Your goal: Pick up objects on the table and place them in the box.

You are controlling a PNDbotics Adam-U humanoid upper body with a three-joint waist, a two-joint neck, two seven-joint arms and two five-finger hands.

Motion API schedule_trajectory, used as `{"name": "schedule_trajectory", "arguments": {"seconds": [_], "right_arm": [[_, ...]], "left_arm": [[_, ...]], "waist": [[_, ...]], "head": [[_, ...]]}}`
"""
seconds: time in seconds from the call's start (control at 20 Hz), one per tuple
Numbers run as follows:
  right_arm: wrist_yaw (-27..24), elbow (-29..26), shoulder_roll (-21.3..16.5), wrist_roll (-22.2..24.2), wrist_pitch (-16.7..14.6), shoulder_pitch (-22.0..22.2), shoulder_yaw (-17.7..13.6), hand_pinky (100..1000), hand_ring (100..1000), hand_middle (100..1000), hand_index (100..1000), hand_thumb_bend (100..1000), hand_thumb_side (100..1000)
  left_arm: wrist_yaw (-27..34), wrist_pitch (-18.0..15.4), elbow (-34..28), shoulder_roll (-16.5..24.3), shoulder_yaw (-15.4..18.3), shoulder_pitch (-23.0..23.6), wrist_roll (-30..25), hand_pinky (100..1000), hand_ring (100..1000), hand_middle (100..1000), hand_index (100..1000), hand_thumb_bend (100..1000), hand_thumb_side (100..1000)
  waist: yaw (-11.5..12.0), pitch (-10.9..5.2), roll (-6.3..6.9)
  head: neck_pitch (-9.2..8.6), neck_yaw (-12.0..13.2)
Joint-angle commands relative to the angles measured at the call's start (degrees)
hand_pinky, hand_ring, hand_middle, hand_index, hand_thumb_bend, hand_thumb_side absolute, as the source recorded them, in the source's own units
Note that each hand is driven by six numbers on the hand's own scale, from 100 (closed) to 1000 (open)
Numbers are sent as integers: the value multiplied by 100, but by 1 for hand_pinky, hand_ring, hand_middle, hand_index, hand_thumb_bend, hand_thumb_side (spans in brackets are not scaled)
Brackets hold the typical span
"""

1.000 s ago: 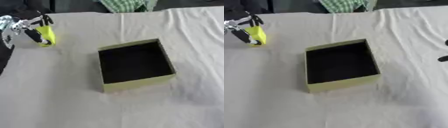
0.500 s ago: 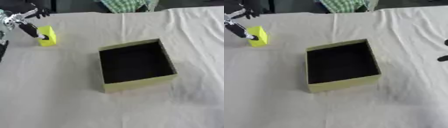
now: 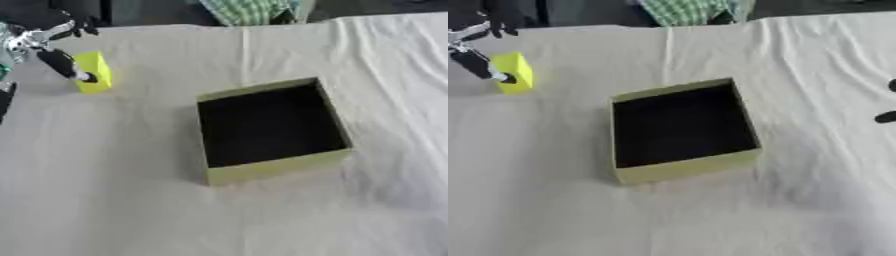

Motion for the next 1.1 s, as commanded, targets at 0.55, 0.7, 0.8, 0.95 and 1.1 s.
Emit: {"name": "schedule_trajectory", "arguments": {"seconds": [0.55, 0.7, 0.8, 0.95, 1.1], "right_arm": [[9, -49, -52, 34, -20, -61, -38, 571, 857, 729, 866, 100, 761], [8, -51, -44, 43, -22, -69, -33, 571, 857, 729, 866, 100, 761], [8, -52, -41, 50, -24, -74, -30, 571, 857, 729, 866, 100, 761], [8, -51, -36, 54, -25, -75, -29, 571, 857, 729, 866, 100, 763], [7, -51, -24, 63, -23, -76, -25, 571, 858, 730, 866, 100, 763]], "left_arm": [[71, 40, 152, 99, 123, -33, 98, 838, 777, 787, 866, 639, 223], [99, 65, 174, 60, 123, -22, 245, 837, 773, 783, 868, 624, 224], [82, 97, 190, 36, 115, -19, 333, 834, 769, 780, 869, 625, 228], [20, 158, 221, -7, 102, -22, 431, 831, 768, 780, 871, 621, 237], [-65, 223, 245, -41, 92, -30, 485, 828, 766, 779, 872, 609, 237]], "waist": [[-40, -49, -30], [-56, -27, -33], [-65, -14, -35], [-77, 4, -37], [-82, 18, -35]], "head": [[-54, -11], [-68, -14], [-78, -14], [-86, -13], [-88, -15]]}}
